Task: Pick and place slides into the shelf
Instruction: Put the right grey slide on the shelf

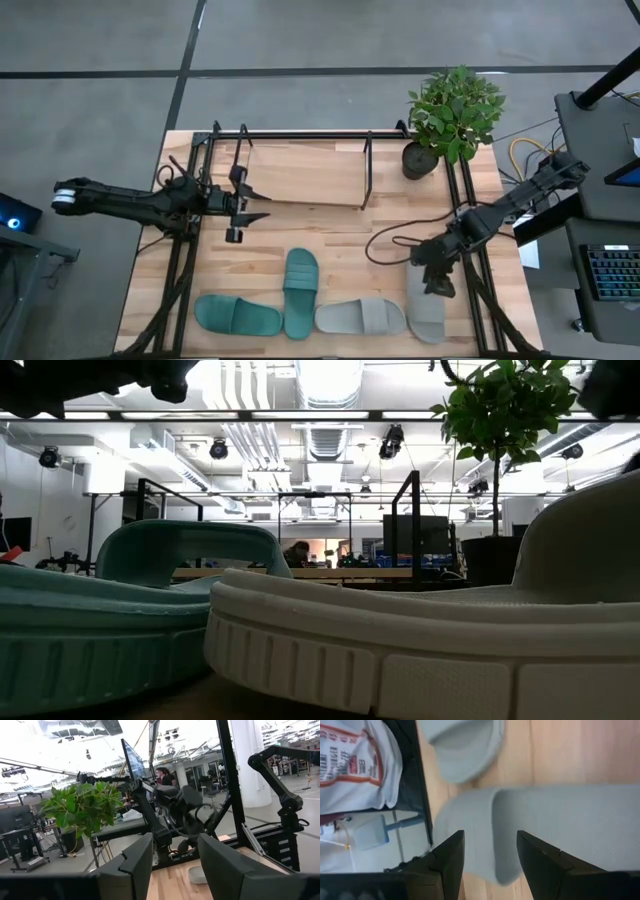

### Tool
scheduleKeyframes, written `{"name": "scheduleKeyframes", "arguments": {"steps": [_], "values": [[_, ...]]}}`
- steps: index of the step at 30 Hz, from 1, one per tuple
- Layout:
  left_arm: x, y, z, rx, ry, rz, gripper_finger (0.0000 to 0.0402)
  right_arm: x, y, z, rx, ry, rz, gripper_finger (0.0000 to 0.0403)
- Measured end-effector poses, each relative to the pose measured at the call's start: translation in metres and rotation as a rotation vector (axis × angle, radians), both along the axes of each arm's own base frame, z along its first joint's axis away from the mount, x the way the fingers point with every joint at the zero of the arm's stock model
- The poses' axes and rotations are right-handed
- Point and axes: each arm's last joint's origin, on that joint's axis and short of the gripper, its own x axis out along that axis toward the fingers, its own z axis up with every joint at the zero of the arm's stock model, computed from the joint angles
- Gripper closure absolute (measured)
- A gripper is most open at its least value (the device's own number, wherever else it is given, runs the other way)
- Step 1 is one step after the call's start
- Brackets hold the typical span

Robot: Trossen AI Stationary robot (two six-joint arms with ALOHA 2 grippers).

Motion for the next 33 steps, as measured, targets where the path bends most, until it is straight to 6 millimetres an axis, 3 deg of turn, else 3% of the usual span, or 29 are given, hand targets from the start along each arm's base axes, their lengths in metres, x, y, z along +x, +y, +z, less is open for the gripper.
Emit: {"name": "scheduleKeyframes", "arguments": {"steps": [11,33], "values": [[0.002,0.000,-0.002,0.000,0.015,0.002,0.0257,-0.007,-0.002,-0.039,0.123,0.014,-0.033,0.0232],[0.004,0.000,-0.005,-0.001,0.030,0.003,0.0257,-0.008,0.008,-0.047,0.146,0.018,0.016,0.0232]]}}
